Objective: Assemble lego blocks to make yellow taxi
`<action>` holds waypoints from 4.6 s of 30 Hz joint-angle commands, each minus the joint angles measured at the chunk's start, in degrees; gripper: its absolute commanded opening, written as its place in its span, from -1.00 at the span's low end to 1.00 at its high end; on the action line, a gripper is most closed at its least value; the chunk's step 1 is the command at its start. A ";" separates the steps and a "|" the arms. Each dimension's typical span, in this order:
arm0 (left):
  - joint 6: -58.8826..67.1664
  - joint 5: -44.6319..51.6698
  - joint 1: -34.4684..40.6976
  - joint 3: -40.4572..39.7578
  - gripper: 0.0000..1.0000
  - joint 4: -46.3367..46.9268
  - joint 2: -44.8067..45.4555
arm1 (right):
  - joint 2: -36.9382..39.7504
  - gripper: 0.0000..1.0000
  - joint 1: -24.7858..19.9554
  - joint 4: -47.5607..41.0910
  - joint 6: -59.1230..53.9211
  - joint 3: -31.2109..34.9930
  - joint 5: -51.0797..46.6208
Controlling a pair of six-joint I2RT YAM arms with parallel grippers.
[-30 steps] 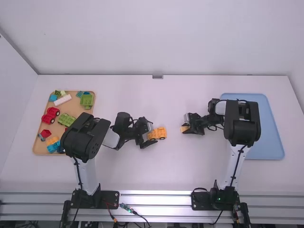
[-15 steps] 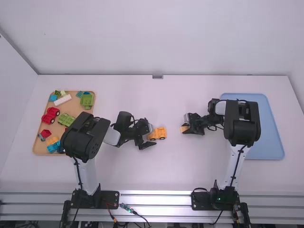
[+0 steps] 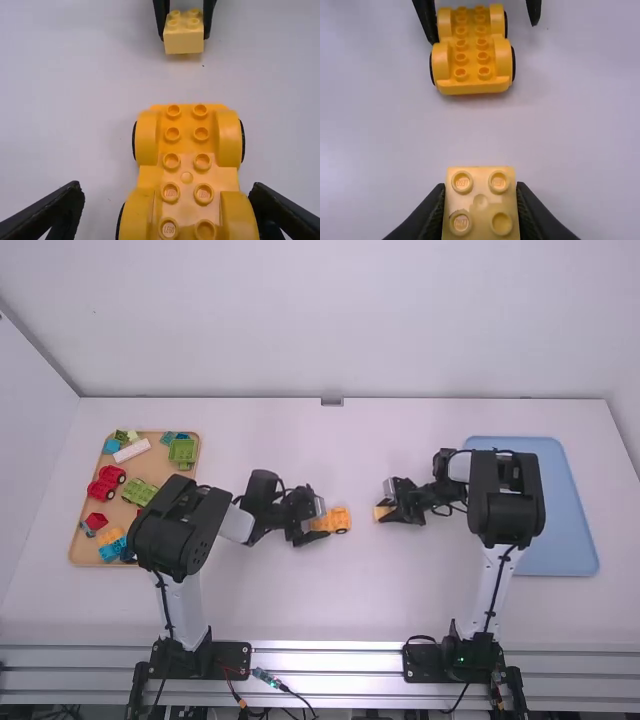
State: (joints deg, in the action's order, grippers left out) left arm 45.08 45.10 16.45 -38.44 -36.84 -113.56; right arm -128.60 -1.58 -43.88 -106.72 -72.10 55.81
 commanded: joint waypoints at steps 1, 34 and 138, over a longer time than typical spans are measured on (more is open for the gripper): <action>0.74 0.61 0.44 0.63 0.70 -0.02 -0.59 | -0.46 -0.51 0.55 -2.23 0.20 -2.38 1.77; 3.49 7.25 -0.46 -2.49 0.62 0.61 -5.77 | -0.46 -0.75 8.72 -10.36 0.52 -8.20 3.04; 2.44 6.79 0.04 -4.09 -0.16 2.27 -9.27 | 11.43 -0.94 16.90 22.45 24.41 9.18 -1.86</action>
State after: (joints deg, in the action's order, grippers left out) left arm 45.93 53.41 16.71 -43.68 -36.69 -121.34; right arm -118.80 14.74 -21.26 -82.63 -63.61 54.24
